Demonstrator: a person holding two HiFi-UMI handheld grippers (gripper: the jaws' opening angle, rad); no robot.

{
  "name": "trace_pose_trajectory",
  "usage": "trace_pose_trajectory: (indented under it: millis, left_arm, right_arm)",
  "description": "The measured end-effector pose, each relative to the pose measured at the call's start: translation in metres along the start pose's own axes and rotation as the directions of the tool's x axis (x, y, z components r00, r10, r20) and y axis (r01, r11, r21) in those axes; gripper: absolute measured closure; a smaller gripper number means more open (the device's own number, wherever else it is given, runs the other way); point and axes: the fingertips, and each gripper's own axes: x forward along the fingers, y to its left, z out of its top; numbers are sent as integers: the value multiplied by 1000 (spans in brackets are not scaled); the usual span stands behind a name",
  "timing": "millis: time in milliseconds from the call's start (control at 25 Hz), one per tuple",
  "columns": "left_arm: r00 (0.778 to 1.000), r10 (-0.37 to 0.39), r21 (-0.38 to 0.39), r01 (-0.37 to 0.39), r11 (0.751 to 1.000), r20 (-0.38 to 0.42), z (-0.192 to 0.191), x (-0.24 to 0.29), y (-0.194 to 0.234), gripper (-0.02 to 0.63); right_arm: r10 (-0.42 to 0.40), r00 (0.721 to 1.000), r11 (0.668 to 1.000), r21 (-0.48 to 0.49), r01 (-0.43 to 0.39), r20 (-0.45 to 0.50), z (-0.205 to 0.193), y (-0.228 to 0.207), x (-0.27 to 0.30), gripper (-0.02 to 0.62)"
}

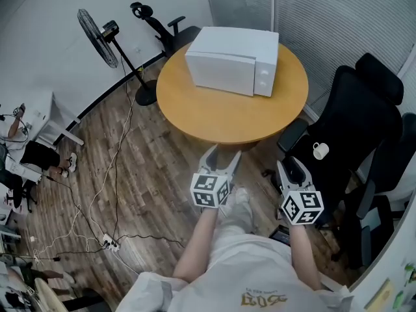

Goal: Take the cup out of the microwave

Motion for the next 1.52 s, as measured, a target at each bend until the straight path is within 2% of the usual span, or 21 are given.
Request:
trace_pose_trajectory:
  millis: [240, 560, 1040, 1200, 1400, 1520]
  left_arm:
    - [999, -5, 3, 5, 1000, -37, -3, 78, 30, 330]
    - [996, -17, 124, 28, 992, -83, 27, 182, 72, 331]
    - [991, -52, 247, 82, 965, -127, 57, 279, 123, 314]
    - [989, -79, 314, 114, 943, -122, 67, 310, 127, 318]
    - [982, -122, 426, 172, 888, -143, 78, 339, 110, 314]
    - [979, -128, 466, 188, 865, -157, 82, 354, 103, 313]
  right_arm:
    - [5, 999, 1000, -13, -5, -37, 1, -29, 68, 423]
    - [2, 999, 1000, -2, -2, -53, 26, -66, 166, 423]
    - [0, 996, 1000, 3, 0, -93, 42, -83, 282, 426]
    - [-15, 996, 1000, 18, 16, -83, 49, -92, 304, 426]
    - [-28, 996, 999, 36, 31, -84, 53, -99, 316, 426]
    - [-18, 995, 999, 34, 22, -95, 56, -100, 322, 426]
